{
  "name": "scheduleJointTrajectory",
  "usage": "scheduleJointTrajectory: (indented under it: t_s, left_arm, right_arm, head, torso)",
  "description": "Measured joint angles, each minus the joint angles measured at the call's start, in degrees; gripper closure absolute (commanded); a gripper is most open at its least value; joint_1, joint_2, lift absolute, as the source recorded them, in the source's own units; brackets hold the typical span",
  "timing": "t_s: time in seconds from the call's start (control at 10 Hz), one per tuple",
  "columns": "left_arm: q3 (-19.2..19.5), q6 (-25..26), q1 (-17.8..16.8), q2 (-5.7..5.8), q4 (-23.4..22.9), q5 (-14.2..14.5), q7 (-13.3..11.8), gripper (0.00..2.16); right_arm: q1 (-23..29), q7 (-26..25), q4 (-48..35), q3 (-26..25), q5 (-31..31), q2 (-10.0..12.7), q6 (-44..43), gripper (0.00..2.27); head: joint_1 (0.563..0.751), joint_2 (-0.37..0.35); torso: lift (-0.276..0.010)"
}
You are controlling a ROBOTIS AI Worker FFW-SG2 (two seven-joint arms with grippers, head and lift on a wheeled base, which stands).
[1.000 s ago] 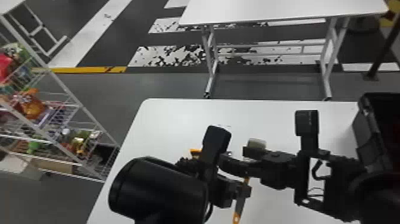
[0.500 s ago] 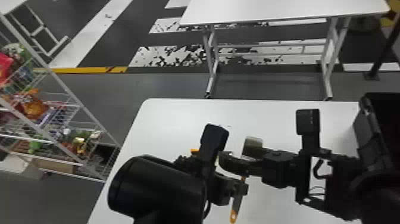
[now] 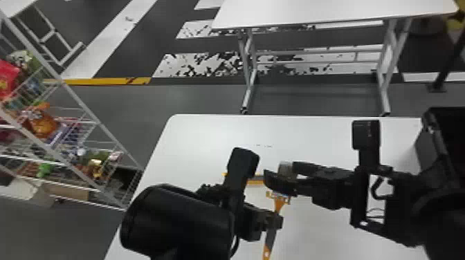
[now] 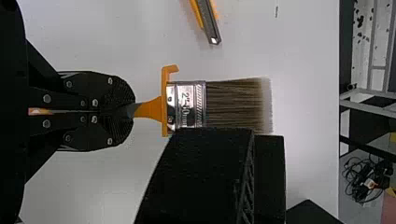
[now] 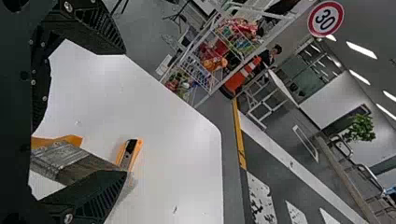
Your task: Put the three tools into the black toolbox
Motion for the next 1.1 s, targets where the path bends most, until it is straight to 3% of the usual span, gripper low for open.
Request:
scheduleJointTrajectory:
  t_s: [0.5, 1.1]
  left_arm:
    - [1.66, 0.00, -0.64, 0.35, -1.35, 0.29, -2.70, 2.06]
    - [-0.81, 0.00, -3.16, 0.04, -0.29, 0.85, -2.53, 2.06]
  right_arm:
    - [-0.73, 0.13, 3.63, -0.77, 1.77, -0.03, -3.35, 0.08]
    - [-1.33, 0.05, 5.41, -0.36, 2.23, 0.32, -5.63, 0.08]
  head:
    - [0.695, 0.244]
    - [0.695, 0.213]
  torso:
    - [-0.051]
    - [-0.051]
